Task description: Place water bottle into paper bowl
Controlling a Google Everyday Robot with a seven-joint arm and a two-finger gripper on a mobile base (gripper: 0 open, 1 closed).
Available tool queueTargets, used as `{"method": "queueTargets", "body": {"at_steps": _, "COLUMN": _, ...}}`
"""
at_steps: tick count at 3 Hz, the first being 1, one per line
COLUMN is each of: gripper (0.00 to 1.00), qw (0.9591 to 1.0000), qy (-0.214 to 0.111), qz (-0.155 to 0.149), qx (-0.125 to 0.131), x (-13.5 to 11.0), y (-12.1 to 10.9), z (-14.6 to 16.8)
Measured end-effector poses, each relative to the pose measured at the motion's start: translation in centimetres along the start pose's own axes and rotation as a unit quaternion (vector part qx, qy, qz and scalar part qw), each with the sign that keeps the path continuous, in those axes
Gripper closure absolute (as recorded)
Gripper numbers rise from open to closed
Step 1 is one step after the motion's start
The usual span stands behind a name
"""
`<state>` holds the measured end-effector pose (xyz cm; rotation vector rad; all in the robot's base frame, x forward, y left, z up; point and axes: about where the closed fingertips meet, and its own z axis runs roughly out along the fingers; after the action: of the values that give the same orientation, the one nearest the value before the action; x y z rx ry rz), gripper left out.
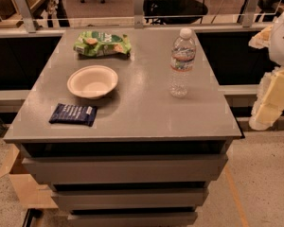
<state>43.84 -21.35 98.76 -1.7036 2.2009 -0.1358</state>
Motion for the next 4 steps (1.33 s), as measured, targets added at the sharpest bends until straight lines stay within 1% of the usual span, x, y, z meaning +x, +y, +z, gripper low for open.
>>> {"method": "queueTargets", "body": {"at_steps": 1, "gripper": 0.0, "qw": 1.0, "qy": 0.0, "qz": 0.0, "qx": 0.0, "x": 0.0, "y": 0.0, "z": 0.0}}
{"method": "queueTargets", "body": {"at_steps": 2, "gripper": 0.0, "qw": 0.9993, "qy": -0.028, "qz": 0.022, "qx": 0.007, "x": -0.4, "y": -1.9, "z": 1.3}}
{"method": "queueTargets", "body": {"at_steps": 3, "gripper": 0.0, "qw": 0.9963, "qy": -0.069, "qz": 0.049, "qx": 0.015, "x": -1.1, "y": -5.0, "z": 3.4}}
{"method": "queueTargets", "body": {"at_steps": 4, "gripper": 0.0, "qw": 0.9911, "qy": -0.108, "qz": 0.074, "qx": 0.023, "x": -1.7, "y": -7.9, "z": 5.3}}
